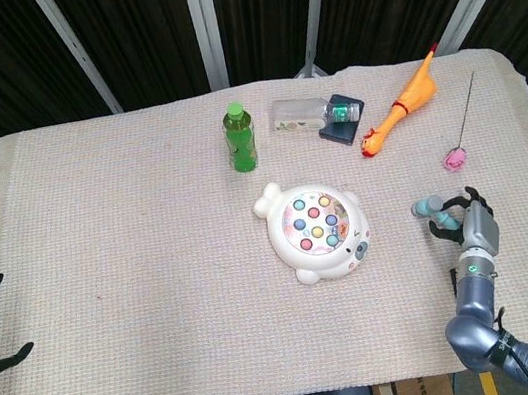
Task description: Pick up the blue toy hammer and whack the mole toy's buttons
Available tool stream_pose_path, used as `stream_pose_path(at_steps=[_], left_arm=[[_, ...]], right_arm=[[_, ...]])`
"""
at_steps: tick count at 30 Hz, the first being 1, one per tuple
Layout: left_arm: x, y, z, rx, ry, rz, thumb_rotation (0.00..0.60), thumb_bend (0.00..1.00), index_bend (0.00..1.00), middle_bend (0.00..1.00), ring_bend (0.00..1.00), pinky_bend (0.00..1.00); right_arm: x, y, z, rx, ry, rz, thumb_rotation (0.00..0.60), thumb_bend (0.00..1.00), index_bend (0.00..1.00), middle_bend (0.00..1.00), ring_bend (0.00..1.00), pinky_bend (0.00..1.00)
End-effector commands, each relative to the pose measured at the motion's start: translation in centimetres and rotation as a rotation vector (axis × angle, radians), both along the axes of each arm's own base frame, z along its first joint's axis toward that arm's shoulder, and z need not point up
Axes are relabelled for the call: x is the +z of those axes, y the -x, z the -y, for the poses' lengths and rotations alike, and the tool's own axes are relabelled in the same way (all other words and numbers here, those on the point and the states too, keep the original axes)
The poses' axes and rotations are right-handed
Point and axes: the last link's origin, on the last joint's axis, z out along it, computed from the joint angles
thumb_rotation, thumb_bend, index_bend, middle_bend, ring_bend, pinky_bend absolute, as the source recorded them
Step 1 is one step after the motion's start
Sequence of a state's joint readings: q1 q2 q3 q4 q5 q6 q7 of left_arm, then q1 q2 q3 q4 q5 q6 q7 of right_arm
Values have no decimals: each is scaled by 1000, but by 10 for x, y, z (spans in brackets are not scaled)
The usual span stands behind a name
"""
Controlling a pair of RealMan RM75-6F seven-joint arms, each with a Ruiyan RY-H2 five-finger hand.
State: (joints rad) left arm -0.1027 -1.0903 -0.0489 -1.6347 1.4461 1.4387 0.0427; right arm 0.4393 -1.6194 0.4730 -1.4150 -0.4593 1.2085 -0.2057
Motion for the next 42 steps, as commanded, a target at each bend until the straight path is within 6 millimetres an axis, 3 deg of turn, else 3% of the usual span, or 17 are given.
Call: stream_pose_path(at_steps=[1,28,37,42], left_arm=[[0,0,0,1,0,0,600,0,0,0,0,0],[0,1,0,8,0,4,600,0,0,0,0,0],[0,1,0,8,0,3,600,0,0,0,0,0],[0,1,0,8,-2,2,600,0,0,0,0,0]], right_arm=[[-1,0,1,0,-1,2,600,356,518,115,0,0],[-6,1,4,-13,-8,2,600,446,581,162,35,0],[-7,2,4,-7,-3,-11,600,495,737,216,67,0],[-4,0,6,8,8,-4,600,527,767,219,68,0]])
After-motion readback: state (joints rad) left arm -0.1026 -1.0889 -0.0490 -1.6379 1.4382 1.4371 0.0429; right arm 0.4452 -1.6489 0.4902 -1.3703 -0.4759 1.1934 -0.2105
